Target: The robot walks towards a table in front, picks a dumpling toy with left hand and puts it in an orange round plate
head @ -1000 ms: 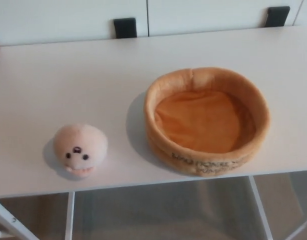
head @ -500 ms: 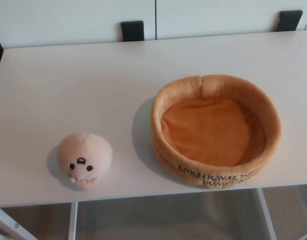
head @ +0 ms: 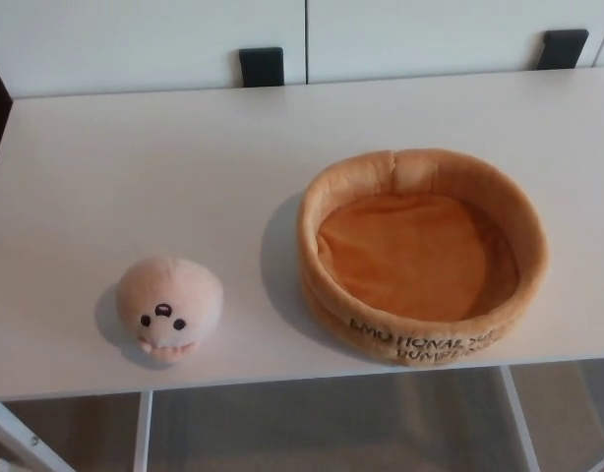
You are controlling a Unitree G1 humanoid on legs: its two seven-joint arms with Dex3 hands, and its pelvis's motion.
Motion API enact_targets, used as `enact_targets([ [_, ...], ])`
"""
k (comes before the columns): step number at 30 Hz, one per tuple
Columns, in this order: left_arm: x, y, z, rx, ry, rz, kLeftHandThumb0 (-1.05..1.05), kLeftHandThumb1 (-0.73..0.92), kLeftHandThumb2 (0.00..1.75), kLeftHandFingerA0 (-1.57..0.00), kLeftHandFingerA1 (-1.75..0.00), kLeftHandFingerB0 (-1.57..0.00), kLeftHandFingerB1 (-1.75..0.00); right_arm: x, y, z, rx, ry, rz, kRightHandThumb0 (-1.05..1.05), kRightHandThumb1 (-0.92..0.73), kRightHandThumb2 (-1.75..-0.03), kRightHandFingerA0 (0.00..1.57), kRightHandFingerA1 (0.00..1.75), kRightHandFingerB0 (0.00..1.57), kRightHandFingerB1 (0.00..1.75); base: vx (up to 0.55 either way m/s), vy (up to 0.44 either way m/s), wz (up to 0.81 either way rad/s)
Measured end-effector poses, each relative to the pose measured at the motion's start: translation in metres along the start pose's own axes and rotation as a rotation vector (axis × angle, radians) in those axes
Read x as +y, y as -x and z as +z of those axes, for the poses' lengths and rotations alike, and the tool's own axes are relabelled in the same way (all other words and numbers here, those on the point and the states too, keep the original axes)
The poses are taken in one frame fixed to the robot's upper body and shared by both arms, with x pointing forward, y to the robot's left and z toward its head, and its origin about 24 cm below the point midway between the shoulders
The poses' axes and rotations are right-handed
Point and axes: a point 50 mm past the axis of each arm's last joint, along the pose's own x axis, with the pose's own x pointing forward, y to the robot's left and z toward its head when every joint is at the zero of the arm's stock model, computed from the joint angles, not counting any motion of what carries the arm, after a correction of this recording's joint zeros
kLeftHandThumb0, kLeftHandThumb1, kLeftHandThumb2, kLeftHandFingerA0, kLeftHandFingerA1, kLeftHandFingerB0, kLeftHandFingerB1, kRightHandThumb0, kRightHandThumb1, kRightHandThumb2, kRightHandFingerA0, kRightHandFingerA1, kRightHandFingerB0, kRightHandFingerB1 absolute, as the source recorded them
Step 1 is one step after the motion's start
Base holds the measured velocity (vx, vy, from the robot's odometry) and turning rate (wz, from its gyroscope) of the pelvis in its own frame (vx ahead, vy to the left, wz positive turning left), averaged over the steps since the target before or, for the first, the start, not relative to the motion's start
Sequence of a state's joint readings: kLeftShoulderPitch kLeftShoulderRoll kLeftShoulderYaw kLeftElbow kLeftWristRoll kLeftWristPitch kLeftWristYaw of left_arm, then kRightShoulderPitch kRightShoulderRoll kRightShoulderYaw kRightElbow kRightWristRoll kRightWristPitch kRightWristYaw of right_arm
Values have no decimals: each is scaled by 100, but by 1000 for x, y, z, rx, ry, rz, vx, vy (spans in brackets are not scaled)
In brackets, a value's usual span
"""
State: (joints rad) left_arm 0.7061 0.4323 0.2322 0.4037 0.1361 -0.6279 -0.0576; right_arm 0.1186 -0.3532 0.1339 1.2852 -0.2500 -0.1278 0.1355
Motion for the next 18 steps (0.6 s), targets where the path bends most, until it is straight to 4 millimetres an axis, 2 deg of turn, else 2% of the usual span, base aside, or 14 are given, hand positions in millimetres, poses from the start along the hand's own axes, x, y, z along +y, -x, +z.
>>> enact_targets([
  [1,5,0,7,-34,-7,19,-34,39,55,-4,-28,-13,-27,0,0,0,0,0,0,-43,-74,-62,54,43,28,30,0,0,0],
  [2,9,0,14,-65,-12,36,-34,39,55,-4,-28,-13,-27,0,0,0,0,0,0,-43,-74,-62,54,43,28,30,0,0,0],
  [3,15,-1,22,-104,-19,57,-41,31,62,-4,-29,-10,-31,0,0,0,0,0,0,-51,-61,-83,48,54,23,42,0,0,0],
  [4,21,-3,31,-143,-27,77,-39,39,54,-4,-32,-11,-25,0,0,0,0,0,0,-52,-60,-83,49,54,23,42,0,0,0],
  [5,25,-4,37,-170,-33,92,-39,39,54,-4,-32,-11,-25,0,0,0,0,0,0,-52,-60,-83,49,54,23,42,0,0,0],
  [6,32,-6,48,-222,-44,116,-37,39,55,-4,-30,-10,-25,0,0,0,0,0,0,-44,-73,-61,57,44,27,30,0,0,0],
  [7,37,-8,57,-261,-56,132,-36,28,67,0,-27,-3,-31,0,0,0,0,0,0,-43,-73,-61,56,44,27,30,0,0,0],
  [10,50,-12,83,-370,-93,165,-38,28,67,0,-28,-4,-29,1,0,0,0,-1,1,-42,-74,-62,52,42,27,30,0,0,0],
  [13,63,-19,119,-521,-139,194,-45,31,68,-1,-30,-5,-26,2,0,0,0,-2,3,-42,-75,-62,51,41,27,30,0,0,0],
  [14,67,-21,133,-577,-157,200,-46,42,53,-5,-32,-6,-26,2,0,0,0,-2,4,-43,-74,-62,55,46,28,31,0,0,0],
  [15,70,-23,148,-632,-177,204,-46,42,53,-5,-32,-6,-26,2,0,0,1,-2,5,-43,-74,-62,55,46,28,31,0,0,0],
  [16,73,-25,160,-677,-195,208,-54,35,71,-3,-29,-6,-21,3,0,-1,2,-2,6,-42,-74,-62,52,40,28,30,0,0,0],
  [17,75,-26,170,-718,-210,211,-53,43,54,-4,-28,-4,-24,3,0,-1,2,-2,6,-42,-74,-62,52,40,28,31,0,0,0],
  [18,77,-28,185,-774,-232,212,-53,43,54,-4,-28,-4,-24,3,0,-1,2,-3,6,-42,-74,-62,52,40,28,31,0,0,0],
])
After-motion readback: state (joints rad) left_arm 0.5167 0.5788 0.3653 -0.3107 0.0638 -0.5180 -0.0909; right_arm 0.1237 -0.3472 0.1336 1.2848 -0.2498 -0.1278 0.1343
